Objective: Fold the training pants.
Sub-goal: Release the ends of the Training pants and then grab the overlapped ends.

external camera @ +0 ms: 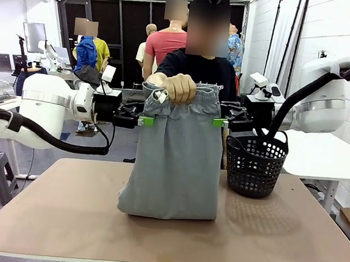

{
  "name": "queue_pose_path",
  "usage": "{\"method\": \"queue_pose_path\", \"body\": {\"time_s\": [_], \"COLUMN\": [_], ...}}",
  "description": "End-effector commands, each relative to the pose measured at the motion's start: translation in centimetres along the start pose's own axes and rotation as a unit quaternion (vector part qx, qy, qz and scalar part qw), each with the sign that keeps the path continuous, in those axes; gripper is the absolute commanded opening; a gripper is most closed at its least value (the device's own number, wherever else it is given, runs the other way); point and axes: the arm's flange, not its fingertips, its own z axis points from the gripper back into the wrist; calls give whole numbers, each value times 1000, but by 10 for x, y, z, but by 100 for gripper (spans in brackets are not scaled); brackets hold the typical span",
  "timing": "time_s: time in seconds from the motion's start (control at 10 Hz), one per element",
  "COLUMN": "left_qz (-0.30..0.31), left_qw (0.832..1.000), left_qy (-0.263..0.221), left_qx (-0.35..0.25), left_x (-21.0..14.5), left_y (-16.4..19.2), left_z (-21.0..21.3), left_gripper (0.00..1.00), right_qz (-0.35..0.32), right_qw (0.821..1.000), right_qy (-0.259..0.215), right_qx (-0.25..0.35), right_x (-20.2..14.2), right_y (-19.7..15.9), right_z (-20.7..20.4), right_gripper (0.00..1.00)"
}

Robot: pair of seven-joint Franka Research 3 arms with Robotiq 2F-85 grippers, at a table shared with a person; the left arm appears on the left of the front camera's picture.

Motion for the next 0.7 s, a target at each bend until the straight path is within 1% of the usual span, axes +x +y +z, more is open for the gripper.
{"method": "queue_pose_path", "body": {"time_s": [0.0,0.2,0.4,0.5,0.6], "left_qz": [-7,-20,-29,-38,-43], "left_qw": [999,997,996,994,993], "left_qy": [-1,12,14,14,9], "left_qx": [40,70,86,99,107], "left_x": [-3,-4,-3,-4,-3], "left_y": [-7,-8,-9,-10,-12], "left_z": [0,0,0,0,0], "left_gripper": [100,100,100,100,100], "right_qz": [16,46,81,86,80], "right_qw": [999,997,991,989,989], "right_qy": [-4,-5,-2,5,4], "right_qx": [-33,-63,-107,-122,-121], "right_x": [1,2,2,0,-2], "right_y": [10,12,13,12,13], "right_z": [4,5,4,4,4], "right_gripper": [100,100,100,100,100]}}
